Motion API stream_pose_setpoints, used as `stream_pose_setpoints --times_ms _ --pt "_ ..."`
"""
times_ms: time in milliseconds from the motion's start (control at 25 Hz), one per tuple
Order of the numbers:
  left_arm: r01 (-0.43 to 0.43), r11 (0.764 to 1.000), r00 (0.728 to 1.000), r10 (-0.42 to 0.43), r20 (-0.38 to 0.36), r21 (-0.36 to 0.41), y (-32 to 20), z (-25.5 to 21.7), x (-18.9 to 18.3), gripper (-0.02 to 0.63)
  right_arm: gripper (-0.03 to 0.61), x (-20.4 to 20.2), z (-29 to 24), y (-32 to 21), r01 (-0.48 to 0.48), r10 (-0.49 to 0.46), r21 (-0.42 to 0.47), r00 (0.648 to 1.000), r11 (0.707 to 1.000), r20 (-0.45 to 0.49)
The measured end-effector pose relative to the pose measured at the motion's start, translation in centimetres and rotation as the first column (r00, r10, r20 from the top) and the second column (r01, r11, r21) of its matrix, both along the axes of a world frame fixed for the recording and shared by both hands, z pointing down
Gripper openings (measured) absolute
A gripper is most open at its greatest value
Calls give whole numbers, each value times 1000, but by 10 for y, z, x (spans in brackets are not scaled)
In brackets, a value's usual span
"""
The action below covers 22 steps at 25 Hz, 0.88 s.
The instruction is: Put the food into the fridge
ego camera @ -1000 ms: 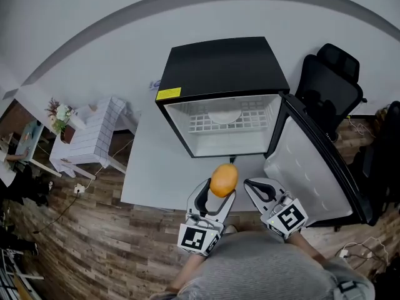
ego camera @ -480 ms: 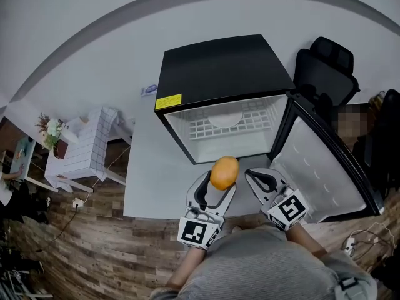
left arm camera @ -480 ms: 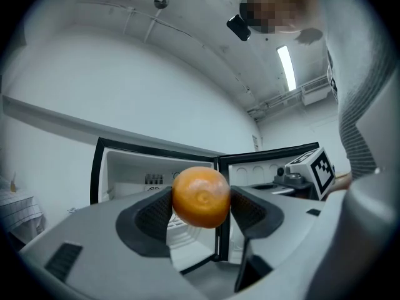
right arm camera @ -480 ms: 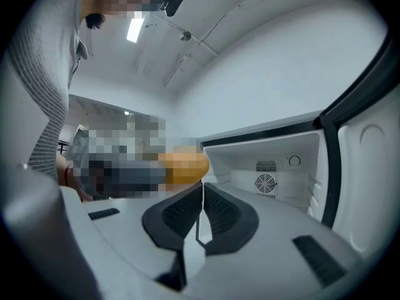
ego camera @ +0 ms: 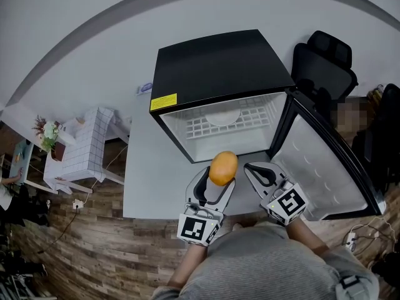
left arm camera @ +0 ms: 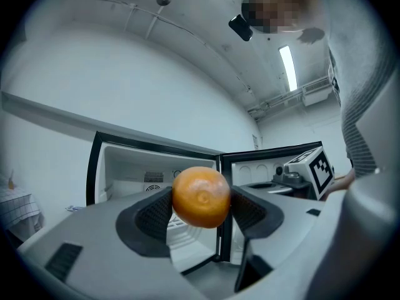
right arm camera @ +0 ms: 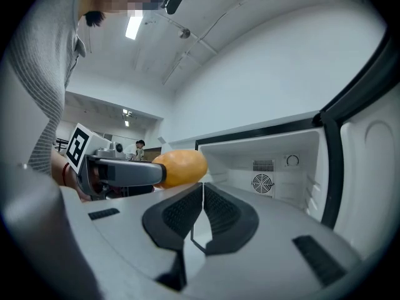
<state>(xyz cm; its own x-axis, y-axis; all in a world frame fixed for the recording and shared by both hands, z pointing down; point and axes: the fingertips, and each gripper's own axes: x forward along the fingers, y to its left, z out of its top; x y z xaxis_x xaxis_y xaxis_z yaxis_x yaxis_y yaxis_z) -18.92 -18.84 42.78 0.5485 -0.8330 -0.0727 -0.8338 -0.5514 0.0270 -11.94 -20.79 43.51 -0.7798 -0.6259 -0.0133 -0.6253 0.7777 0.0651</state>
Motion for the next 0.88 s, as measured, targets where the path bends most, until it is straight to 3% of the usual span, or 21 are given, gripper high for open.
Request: stream_pose_setpoints --times_ms 440,880 --pt "14 1000 1000 -13 7 -27 -18 11 2 302 12 5 5 -12 -2 2 -16 1000 1000 3" --pt "36 998 999 -35 19 -51 -85 36 -3 302 12 3 24 -48 -25 25 -12 999 1000 -30"
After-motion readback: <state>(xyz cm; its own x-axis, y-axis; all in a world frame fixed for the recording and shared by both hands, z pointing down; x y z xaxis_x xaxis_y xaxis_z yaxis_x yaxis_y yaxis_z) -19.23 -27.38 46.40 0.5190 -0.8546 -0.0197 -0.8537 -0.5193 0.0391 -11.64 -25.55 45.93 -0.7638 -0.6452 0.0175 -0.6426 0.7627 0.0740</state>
